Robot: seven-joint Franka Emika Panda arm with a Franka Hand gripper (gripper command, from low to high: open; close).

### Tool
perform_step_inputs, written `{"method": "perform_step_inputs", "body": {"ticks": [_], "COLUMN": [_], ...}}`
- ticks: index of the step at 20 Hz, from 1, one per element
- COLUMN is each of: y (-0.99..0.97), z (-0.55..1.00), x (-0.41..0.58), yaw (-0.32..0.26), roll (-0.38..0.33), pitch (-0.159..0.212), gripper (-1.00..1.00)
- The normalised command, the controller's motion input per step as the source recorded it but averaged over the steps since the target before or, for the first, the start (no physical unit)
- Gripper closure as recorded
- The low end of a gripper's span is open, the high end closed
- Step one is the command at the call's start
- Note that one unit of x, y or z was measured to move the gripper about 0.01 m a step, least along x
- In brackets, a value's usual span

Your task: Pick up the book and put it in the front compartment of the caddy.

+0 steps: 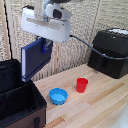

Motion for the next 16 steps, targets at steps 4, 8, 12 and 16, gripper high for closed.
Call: {"method": "perform_step_inputs", "body": {"ticks": [4,8,12,16], "y": [0.82,0.80,0.79,0.80], "z": [0.35,0.29,0.14,0.00], "x": [0.034,0.001,0.000,0.000], "yaw": [-0.101,-0.106,-0.100,-0.095], "roll": [-0.019,-0.017,-0.032,-0.069], "pitch": [0.000,0.000,0.032,0.073], "gripper": [1.00,1.00,1.00,1.00]}}
